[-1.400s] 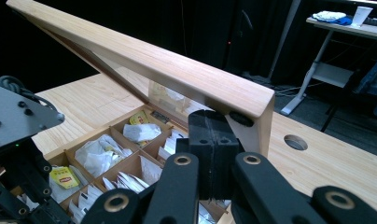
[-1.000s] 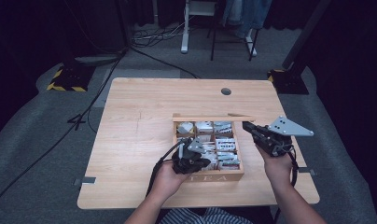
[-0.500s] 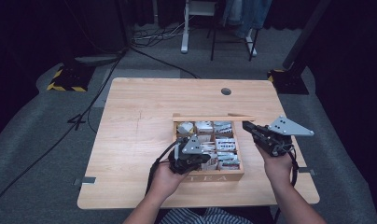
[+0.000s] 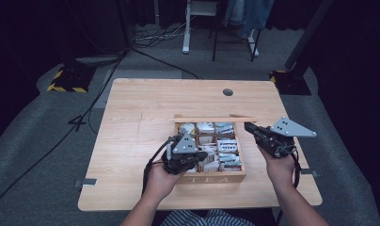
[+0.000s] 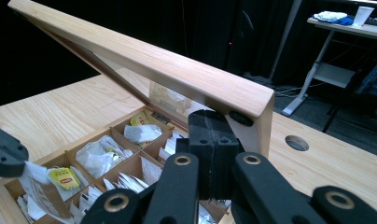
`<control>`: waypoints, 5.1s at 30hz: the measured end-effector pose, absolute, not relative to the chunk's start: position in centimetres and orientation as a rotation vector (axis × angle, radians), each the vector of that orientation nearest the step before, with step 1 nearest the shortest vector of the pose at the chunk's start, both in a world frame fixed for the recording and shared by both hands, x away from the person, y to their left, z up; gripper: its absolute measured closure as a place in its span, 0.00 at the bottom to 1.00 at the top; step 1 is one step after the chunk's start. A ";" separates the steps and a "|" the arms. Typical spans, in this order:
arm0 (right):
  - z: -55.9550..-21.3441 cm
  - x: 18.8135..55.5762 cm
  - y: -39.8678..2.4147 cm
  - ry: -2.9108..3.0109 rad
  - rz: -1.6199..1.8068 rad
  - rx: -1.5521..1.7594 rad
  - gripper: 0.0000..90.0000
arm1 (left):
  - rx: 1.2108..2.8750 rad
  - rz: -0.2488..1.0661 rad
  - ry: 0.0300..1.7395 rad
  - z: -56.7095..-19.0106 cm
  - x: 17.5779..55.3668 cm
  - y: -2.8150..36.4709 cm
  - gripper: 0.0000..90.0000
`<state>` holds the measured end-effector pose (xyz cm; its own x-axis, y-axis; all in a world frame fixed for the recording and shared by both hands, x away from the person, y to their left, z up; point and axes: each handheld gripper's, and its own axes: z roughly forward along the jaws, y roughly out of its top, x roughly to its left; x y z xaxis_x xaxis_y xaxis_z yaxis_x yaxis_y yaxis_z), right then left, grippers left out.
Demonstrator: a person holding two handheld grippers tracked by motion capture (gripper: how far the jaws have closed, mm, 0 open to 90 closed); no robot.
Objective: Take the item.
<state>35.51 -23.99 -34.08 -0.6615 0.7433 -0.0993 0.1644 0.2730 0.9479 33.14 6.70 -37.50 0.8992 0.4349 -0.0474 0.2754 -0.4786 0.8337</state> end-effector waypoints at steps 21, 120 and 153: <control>-34.1 35.5 -24.0 2.006 1.397 0.813 1.00 | 2.074 0.325 0.650 -36.0 32.9 11.7 0.99; -34.1 35.6 -24.1 2.010 1.405 0.809 1.00 | 1.977 0.241 1.230 -43.8 38.2 23.2 0.99; -34.1 35.6 -24.1 2.010 1.408 0.812 1.00 | 1.950 0.314 1.410 -44.7 38.7 24.8 0.50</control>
